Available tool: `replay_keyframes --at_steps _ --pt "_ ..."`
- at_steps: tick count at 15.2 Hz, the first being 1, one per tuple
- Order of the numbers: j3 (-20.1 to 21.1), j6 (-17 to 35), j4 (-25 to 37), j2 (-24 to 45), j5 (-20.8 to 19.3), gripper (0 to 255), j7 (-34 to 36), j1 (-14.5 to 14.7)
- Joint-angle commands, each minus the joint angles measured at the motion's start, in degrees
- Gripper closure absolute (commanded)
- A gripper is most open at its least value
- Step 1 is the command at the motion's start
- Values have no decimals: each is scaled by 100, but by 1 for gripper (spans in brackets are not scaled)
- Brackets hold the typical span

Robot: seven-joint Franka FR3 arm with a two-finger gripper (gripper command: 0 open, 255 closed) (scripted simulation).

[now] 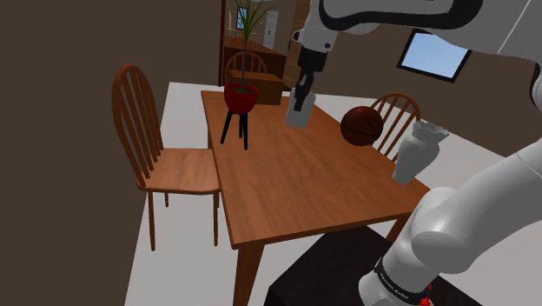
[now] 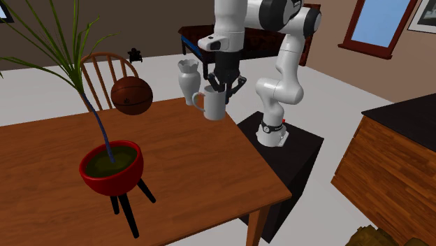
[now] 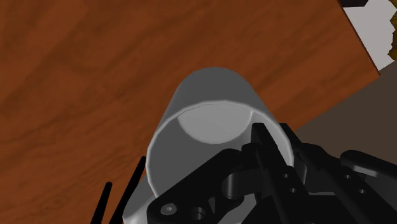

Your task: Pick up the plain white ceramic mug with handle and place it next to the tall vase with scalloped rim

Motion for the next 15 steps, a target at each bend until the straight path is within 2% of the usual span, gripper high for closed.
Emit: replay_keyframes --at_steps 1,15 --pt "-5 -147 166 21 -1 255 -9 -3" --pt "-4 -1250 1640 391 6 255 -20 0"
